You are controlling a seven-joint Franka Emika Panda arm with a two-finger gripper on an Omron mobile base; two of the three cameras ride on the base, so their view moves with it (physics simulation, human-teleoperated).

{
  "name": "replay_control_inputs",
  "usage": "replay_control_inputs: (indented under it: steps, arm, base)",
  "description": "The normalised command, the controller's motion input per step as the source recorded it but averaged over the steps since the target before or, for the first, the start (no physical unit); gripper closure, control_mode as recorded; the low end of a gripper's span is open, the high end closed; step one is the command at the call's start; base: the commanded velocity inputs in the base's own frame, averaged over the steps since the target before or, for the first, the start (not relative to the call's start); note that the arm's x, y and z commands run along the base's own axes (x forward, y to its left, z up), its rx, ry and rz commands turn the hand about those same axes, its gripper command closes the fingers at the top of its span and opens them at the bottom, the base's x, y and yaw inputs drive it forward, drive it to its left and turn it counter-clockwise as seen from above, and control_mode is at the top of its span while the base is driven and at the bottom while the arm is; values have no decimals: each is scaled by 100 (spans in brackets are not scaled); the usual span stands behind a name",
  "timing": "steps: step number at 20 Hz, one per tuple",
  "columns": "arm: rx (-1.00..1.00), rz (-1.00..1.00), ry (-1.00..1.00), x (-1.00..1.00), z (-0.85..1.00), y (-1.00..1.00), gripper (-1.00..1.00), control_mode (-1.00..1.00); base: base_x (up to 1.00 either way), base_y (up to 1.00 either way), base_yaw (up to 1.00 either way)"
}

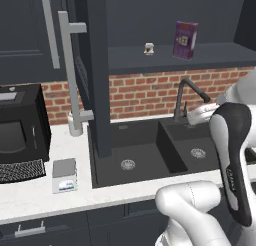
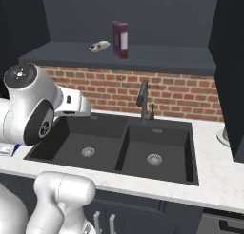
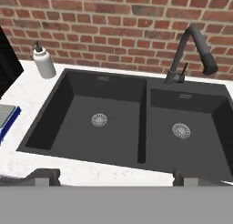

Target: Pick the cereal and place it on the digital scale for weighing, and close the cabinet.

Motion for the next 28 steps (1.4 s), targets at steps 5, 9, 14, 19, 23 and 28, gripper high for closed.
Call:
replay_control_inputs:
  steps: [5,9,14,19,23,28]
  arm:
    - [0,13,-39,-38,60,-45,-100,-100]
    - [0,10,-34,-8,40,-38,-100,-100]
    - [0,5,-39,0,32,-45,-100,-100]
    - [1,4,-40,19,30,-39,-100,-100]
    - [8,7,-34,42,31,-22,-100,-100]
    - [9,9,-20,45,31,-18,-100,-100]
  base:
    - [0,0,0]
    - [0,0,0]
    - [0,0,0]
    - [0,0,0]
    - [0,0,0]
    - [0,0,0]
